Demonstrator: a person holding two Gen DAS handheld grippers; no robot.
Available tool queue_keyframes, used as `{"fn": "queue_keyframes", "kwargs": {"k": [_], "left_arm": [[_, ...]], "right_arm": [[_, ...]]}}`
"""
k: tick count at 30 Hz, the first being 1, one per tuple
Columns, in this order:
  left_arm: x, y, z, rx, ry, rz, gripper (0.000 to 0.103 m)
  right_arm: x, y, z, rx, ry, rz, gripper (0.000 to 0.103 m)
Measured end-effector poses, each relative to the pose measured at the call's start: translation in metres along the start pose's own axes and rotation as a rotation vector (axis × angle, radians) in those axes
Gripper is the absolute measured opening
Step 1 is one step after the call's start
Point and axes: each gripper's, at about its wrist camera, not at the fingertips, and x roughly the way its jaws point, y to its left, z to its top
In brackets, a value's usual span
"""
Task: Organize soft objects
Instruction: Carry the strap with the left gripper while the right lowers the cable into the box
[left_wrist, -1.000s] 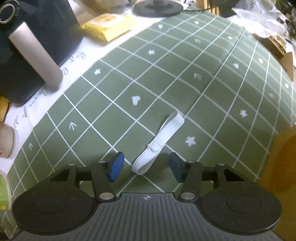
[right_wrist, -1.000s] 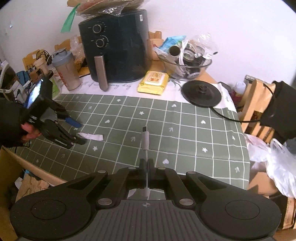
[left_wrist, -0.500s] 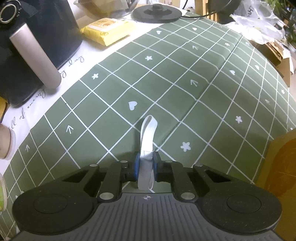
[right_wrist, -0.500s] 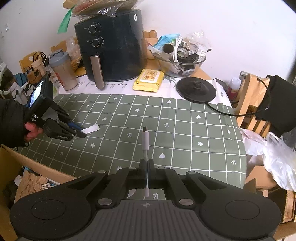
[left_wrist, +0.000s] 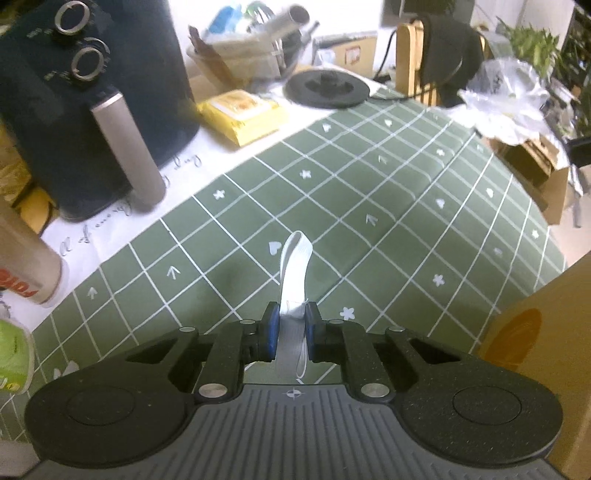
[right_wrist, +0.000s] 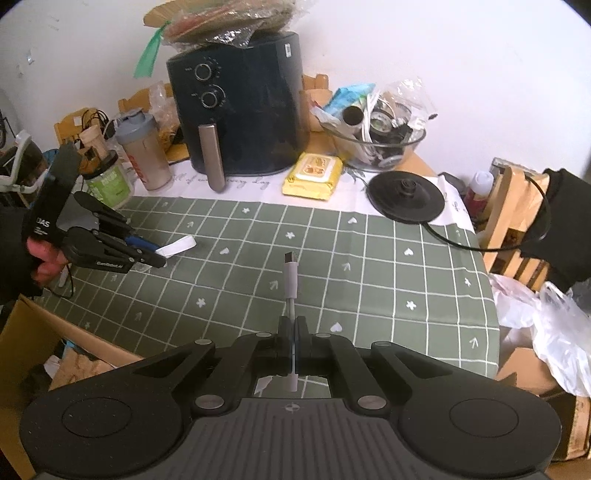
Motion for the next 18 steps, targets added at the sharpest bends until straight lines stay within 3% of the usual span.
{"fn": "queue_keyframes", "kwargs": {"k": [18], "left_arm": [[-0.098,-0.016,-0.009,-0.104,-0.148,0.053,0.015]], "right_arm": [[-0.033,0.025,0.025,-0.098,-0.082,0.094,0.003]]}}
